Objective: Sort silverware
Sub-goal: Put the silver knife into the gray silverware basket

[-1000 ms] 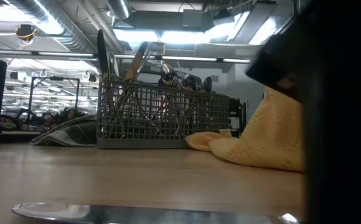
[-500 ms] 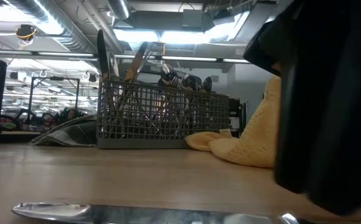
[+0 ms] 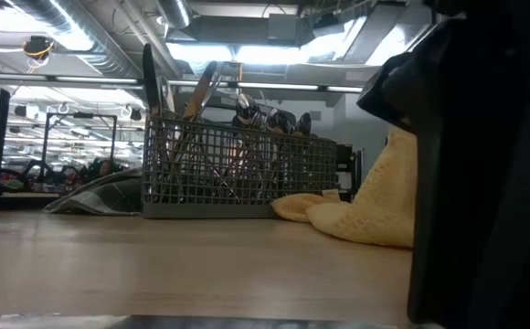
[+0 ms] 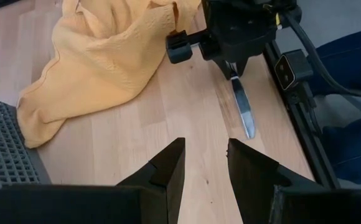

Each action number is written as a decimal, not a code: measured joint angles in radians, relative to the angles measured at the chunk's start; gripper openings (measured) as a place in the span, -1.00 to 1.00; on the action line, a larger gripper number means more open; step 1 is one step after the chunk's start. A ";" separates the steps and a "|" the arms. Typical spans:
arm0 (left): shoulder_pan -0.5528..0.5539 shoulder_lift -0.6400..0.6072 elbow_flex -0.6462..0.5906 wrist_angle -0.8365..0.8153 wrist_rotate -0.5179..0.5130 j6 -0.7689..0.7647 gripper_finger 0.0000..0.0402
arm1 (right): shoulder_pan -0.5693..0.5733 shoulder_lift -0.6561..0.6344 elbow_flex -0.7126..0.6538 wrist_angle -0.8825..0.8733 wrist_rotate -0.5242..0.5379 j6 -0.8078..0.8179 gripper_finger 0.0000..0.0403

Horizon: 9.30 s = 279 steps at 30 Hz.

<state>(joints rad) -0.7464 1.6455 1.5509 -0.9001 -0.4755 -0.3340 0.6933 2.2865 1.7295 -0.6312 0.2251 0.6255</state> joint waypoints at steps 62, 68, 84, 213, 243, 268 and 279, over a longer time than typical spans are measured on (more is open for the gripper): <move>-0.340 -0.141 0.001 -0.631 -0.414 -0.813 -0.46 | -0.258 0.009 0.069 -0.021 0.013 -0.112 -0.78; -0.359 -0.141 -0.001 -0.633 -0.449 -0.819 -0.46 | -0.254 0.007 0.159 -0.106 -0.026 -0.111 -0.78; -0.362 -0.140 -0.322 -0.345 -0.580 -0.739 -0.46 | -0.260 0.006 0.167 -0.106 -0.165 -0.099 -0.78; -0.133 -0.451 -0.938 0.699 -0.190 -0.274 -0.46 | -0.361 0.112 0.281 -0.209 -0.192 -0.136 -0.76; -0.352 -0.520 -0.938 0.384 -0.270 -0.527 -0.46 | -0.400 0.110 0.282 -0.195 -0.297 -0.133 -0.34; -0.373 -0.520 -0.938 0.387 -0.295 -0.536 -0.46 | -0.393 0.120 0.278 -0.209 -0.237 -0.099 -0.34; -0.373 -0.519 -0.938 0.387 -0.296 -0.549 -0.46 | -0.364 0.120 0.277 -0.208 -0.214 -0.095 -0.34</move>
<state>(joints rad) -1.1198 1.1267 0.6128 -0.5129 -0.7715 -0.8829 0.3295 2.4069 2.0068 -0.8394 0.0114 0.5308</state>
